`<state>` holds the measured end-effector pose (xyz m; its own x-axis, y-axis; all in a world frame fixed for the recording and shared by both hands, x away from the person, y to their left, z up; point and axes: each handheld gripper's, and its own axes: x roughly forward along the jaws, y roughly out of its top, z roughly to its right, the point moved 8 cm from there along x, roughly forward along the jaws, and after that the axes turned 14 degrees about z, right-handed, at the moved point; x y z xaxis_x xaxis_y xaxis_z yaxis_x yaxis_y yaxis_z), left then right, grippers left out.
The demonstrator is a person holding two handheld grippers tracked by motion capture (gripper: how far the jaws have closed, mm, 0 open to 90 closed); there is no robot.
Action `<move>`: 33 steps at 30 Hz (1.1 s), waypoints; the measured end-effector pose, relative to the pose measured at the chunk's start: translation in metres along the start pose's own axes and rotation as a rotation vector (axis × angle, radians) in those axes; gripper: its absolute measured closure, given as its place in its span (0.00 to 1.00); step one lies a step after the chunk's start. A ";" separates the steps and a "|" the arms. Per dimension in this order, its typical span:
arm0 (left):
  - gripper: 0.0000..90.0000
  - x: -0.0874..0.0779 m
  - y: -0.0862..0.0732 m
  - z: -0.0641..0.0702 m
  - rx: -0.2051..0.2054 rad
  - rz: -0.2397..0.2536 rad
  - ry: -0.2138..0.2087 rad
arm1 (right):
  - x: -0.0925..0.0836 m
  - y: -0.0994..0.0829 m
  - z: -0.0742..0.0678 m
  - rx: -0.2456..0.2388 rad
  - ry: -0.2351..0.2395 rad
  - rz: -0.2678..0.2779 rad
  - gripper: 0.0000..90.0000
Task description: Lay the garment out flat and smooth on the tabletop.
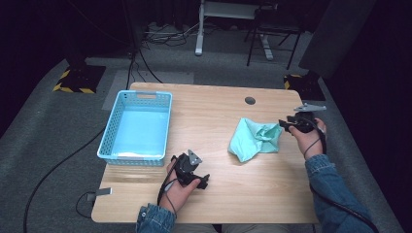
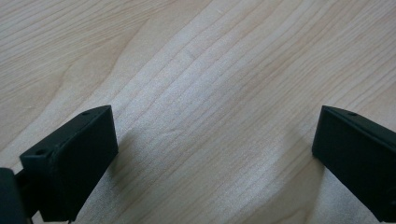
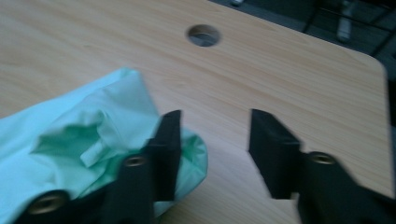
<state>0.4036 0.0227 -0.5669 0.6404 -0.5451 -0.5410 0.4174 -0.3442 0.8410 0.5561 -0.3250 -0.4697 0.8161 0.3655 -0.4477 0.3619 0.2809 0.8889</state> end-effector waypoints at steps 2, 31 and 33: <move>0.00 0.000 0.000 0.000 0.000 0.000 0.000 | -0.007 -0.001 0.013 0.029 -0.027 0.005 0.48; 0.00 0.000 0.000 0.000 -0.001 0.001 0.000 | 0.026 -0.030 -0.058 -0.103 0.196 -0.191 0.97; 0.00 0.000 0.000 0.000 0.000 0.000 0.001 | 0.024 -0.025 -0.055 -0.108 0.191 -0.193 0.97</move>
<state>0.4040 0.0225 -0.5669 0.6409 -0.5447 -0.5409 0.4172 -0.3442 0.8411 0.5415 -0.2747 -0.5080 0.6336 0.4534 -0.6269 0.4439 0.4506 0.7745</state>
